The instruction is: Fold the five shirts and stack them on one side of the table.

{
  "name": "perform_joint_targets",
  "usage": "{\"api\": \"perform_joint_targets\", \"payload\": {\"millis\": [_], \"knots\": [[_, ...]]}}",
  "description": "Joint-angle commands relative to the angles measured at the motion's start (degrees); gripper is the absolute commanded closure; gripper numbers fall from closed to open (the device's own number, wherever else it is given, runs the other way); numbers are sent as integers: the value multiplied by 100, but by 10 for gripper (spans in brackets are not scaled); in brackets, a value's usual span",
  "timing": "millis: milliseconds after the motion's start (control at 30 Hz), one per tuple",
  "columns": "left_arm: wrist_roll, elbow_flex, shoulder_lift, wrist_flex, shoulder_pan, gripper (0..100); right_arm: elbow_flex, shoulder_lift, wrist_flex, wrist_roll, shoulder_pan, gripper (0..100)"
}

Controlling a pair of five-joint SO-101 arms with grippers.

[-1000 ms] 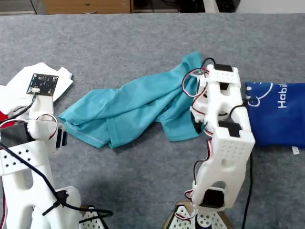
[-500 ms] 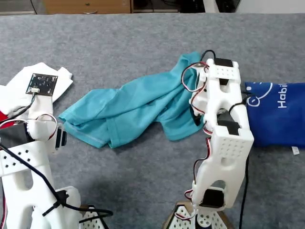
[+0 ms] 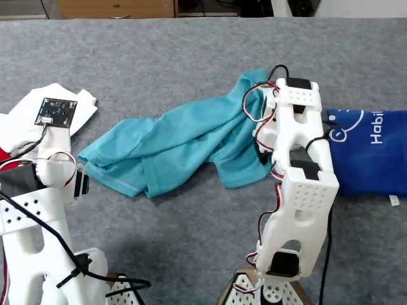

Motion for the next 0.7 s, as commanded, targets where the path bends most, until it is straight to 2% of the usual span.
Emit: {"api": "perform_joint_targets", "payload": {"millis": [0, 167, 567, 667], "knots": [[-35, -26, -84, -88, -18, 860, -259, -101, 211, 193, -31, 998], [-35, -35, -92, -88, -26, 860, -330, -514, 615, 360, 48, 997], [0, -79, -92, -79, -26, 861, -233, -2589, 1116, 651, 356, 997], [0, -79, -92, -79, 211, 860, -180, -3169, 1116, 721, 453, 997]]}}
